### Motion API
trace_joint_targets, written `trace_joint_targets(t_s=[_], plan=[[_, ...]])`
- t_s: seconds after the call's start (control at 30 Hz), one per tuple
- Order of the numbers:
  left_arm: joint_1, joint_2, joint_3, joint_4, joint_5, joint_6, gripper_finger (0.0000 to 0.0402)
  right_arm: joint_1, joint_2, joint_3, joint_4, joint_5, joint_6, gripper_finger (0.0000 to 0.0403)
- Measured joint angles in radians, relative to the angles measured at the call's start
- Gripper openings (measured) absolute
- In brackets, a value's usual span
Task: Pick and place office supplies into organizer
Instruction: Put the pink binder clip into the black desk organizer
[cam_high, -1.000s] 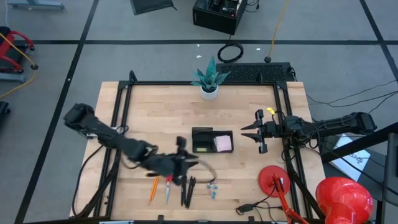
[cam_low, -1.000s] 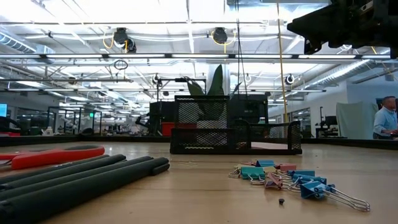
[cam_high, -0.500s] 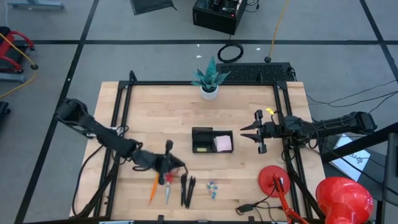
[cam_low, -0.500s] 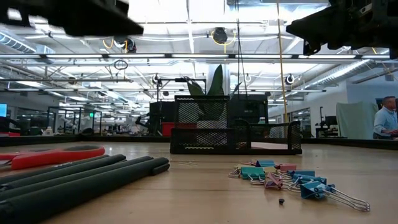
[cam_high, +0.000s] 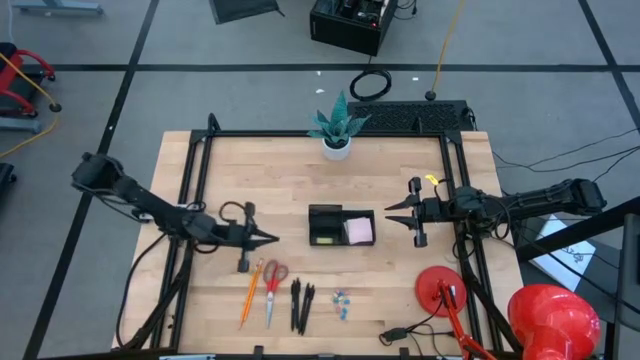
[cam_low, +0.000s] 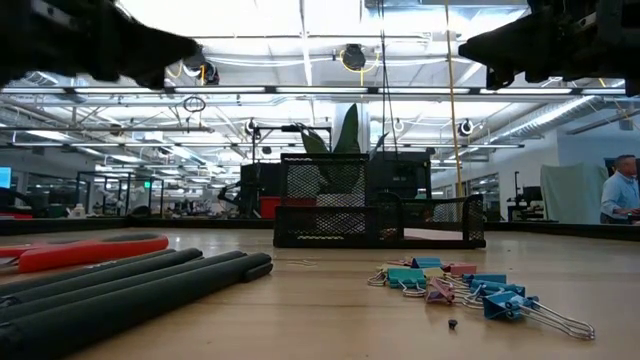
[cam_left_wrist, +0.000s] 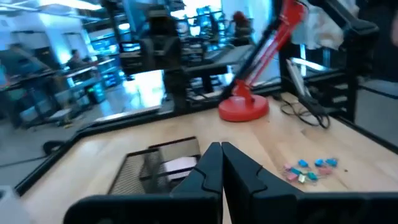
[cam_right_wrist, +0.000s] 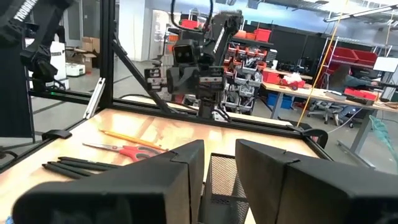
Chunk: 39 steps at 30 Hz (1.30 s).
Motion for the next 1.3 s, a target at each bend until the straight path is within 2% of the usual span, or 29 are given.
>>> trace_joint_targets(t_s=[0.13, 0.23, 0.37, 0.43, 0.53, 0.63, 0.73, 0.8, 0.93, 1.07, 1.17, 1.3], plan=[[-0.117, -0.166, 0.027, -0.183, -0.130, 0.068, 0.0002, 0.002, 0.000, 0.000, -0.010, 0.000, 0.000, 0.0084], [-0.201, -0.246, 0.032, -0.239, -0.246, 0.129, 0.0002, 0.002, 0.000, 0.000, -0.008, -0.002, 0.015, 0.0084], [-0.186, -0.268, 0.021, -0.256, -0.285, 0.185, 0.0001, 0.002, 0.000, 0.000, -0.007, -0.003, 0.019, 0.0084], [-0.126, -0.259, 0.020, -0.260, -0.207, 0.193, 0.0001, 0.002, 0.000, 0.000, -0.005, -0.004, 0.019, 0.0084], [0.000, -0.228, 0.020, -0.209, 0.078, 0.191, 0.0001, 0.002, 0.004, 0.000, 0.012, -0.027, 0.019, 0.0084], [0.109, -0.171, 0.021, -0.156, 0.297, 0.204, 0.0001, 0.002, 0.010, 0.000, 0.035, -0.076, -0.002, 0.0084], [0.204, -0.111, 0.038, -0.115, 0.432, 0.210, 0.0001, 0.002, 0.018, 0.000, 0.064, -0.083, -0.012, 0.0084], [0.259, -0.078, 0.042, -0.103, 0.487, 0.198, 0.0001, 0.002, 0.020, 0.000, 0.069, -0.080, -0.014, 0.0084], [0.301, -0.103, 0.029, -0.063, 0.521, 0.185, 0.0000, 0.002, 0.019, 0.000, 0.069, -0.106, -0.014, 0.0084], [0.293, -0.219, 0.021, -0.107, 0.475, 0.191, 0.0000, 0.002, 0.012, 0.000, 0.068, -0.161, -0.007, 0.0084], [0.265, -0.293, 0.022, -0.198, 0.389, 0.182, 0.0000, 0.002, 0.011, 0.000, 0.069, -0.179, 0.006, 0.0084], [0.201, -0.310, 0.021, -0.326, 0.260, 0.151, 0.0000, 0.002, 0.011, 0.000, 0.068, -0.180, 0.020, 0.0084]])
